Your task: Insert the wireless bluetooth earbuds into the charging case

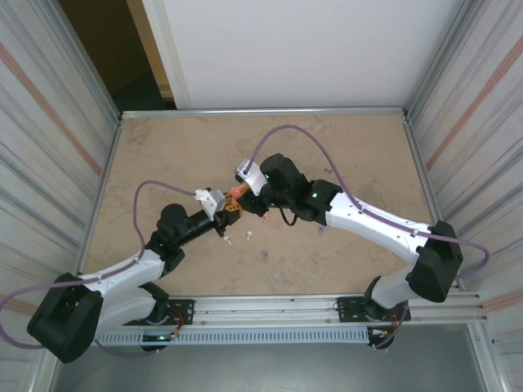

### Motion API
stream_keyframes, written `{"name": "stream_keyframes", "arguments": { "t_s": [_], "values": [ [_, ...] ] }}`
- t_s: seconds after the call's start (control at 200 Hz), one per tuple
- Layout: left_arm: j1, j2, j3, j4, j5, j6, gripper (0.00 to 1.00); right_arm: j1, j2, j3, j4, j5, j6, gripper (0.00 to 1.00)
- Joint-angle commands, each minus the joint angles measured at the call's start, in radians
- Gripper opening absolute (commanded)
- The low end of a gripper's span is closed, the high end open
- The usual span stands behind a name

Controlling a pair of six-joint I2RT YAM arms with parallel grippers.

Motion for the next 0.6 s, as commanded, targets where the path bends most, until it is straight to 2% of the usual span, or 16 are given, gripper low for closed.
{"name": "stream_keyframes", "arguments": {
  "t_s": [0.0,0.306,0.596],
  "values": [
    [0.003,-0.023,0.021,0.023,0.008,-0.006,0.0,0.009,-0.015,0.04,-0.012,-0.019,-0.006,0.3],
    [0.003,-0.043,0.012,0.022,0.006,-0.008,0.0,-0.005,-0.088,0.038,0.023,0.008,0.002,0.46],
    [0.003,-0.067,0.008,0.016,0.001,-0.007,0.0,-0.058,-0.181,-0.041,0.066,-0.001,0.064,0.53]
  ]
}}
